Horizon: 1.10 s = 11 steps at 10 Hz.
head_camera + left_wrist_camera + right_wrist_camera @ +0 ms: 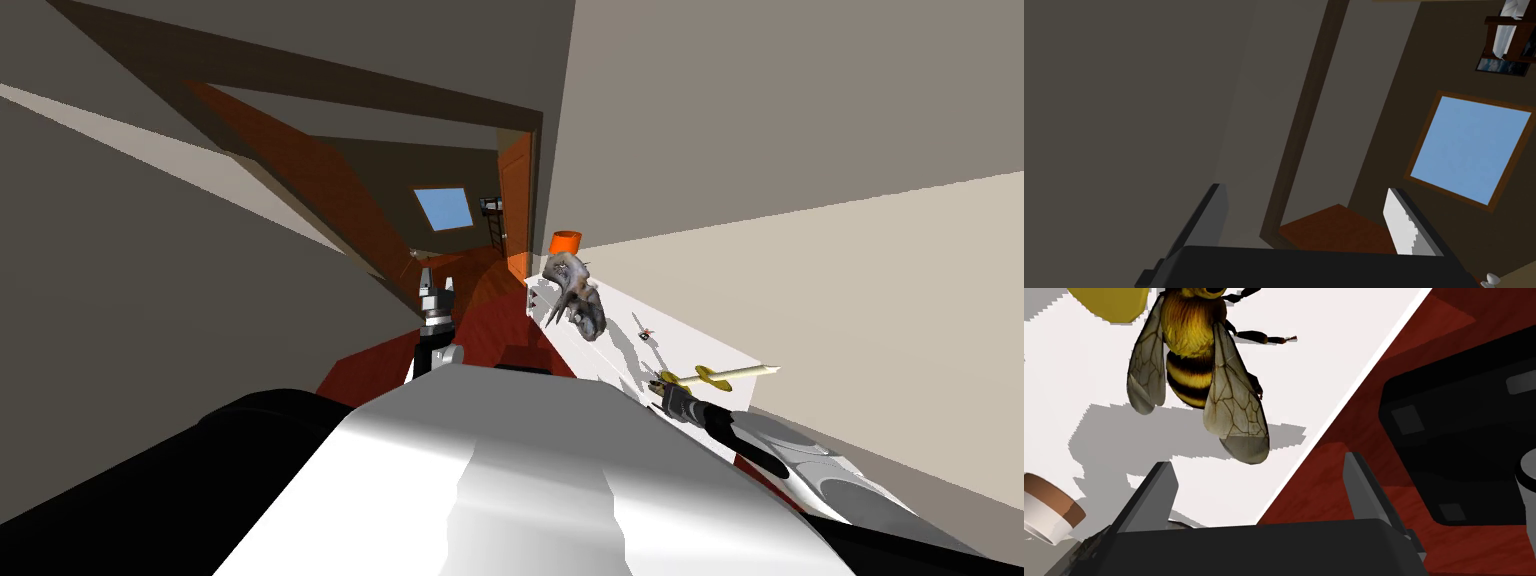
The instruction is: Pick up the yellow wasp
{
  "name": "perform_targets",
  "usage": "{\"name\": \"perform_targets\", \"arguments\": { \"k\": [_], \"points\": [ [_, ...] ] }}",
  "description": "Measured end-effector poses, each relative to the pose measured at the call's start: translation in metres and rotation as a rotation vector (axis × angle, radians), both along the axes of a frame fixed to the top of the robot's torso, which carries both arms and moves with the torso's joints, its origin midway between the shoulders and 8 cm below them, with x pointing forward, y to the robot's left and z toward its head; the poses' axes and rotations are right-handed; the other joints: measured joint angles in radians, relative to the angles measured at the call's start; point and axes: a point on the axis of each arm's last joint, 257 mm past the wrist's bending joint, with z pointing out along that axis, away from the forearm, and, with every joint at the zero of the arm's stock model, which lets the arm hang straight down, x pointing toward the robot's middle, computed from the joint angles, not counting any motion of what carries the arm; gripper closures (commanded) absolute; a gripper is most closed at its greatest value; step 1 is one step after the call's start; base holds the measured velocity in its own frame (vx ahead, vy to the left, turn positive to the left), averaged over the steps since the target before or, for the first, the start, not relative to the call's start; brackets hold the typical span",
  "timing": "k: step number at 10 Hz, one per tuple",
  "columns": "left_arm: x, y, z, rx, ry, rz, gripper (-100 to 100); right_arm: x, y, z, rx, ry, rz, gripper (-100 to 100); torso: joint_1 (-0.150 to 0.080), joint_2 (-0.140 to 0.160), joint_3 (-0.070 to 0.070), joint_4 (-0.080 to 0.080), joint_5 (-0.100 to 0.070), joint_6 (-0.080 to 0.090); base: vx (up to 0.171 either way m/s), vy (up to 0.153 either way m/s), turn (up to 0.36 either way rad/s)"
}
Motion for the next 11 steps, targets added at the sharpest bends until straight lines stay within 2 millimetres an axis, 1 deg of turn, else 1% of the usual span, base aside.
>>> {"name": "perform_targets", "arguments": {
  "k": [1,2,3,4,5,6,7,11],
  "points": [
    [0.000,0.000,0.000,0.000,0.000,0.000,0,-0.012,-0.018,0.005,-0.047,0.031,0.018,-100,-0.001,0.000,0.000,0.000,0.000,0.000,0.004,-0.016,0.017],
    [0.000,0.000,0.000,0.000,0.000,0.000,0,-0.013,-0.020,0.006,-0.054,0.034,0.020,0,0.000,0.000,0.000,0.000,-0.001,0.000,0.000,0.000,0.000],
    [0.000,0.000,0.000,0.000,0.000,0.000,0,-0.013,-0.020,0.006,-0.054,0.033,0.020,-100,0.000,0.000,0.000,0.000,0.000,0.000,0.045,-0.023,-0.081],
    [0.000,0.000,0.000,0.000,0.000,0.000,0,-0.013,-0.016,0.004,-0.050,0.033,0.030,-100,-0.001,-0.002,-0.001,0.000,-0.001,0.001,0.106,-0.034,-0.140],
    [0.000,0.000,0.000,0.000,0.000,0.000,0,-0.018,-0.002,-0.004,-0.035,0.036,0.043,-100,-0.001,-0.005,-0.003,-0.001,-0.001,0.001,0.084,-0.012,-0.040],
    [0.000,0.000,0.000,0.000,0.000,0.000,0,-0.018,-0.002,-0.004,-0.036,0.032,0.046,-100,0.000,-0.005,-0.003,-0.001,0.000,0.000,0.068,-0.026,-0.063],
    [0.000,0.000,0.000,0.000,0.000,0.000,0,-0.022,0.003,-0.006,-0.031,0.034,0.060,-100,-0.001,-0.004,-0.003,-0.001,-0.001,0.001,0.061,-0.016,-0.039],
    [0.000,0.000,0.000,0.000,0.000,0.000,0,-0.025,0.012,-0.011,-0.027,0.026,0.086,-100,0.000,-0.004,-0.002,-0.001,0.000,0.000,0.066,-0.014,-0.059]
  ]
}}
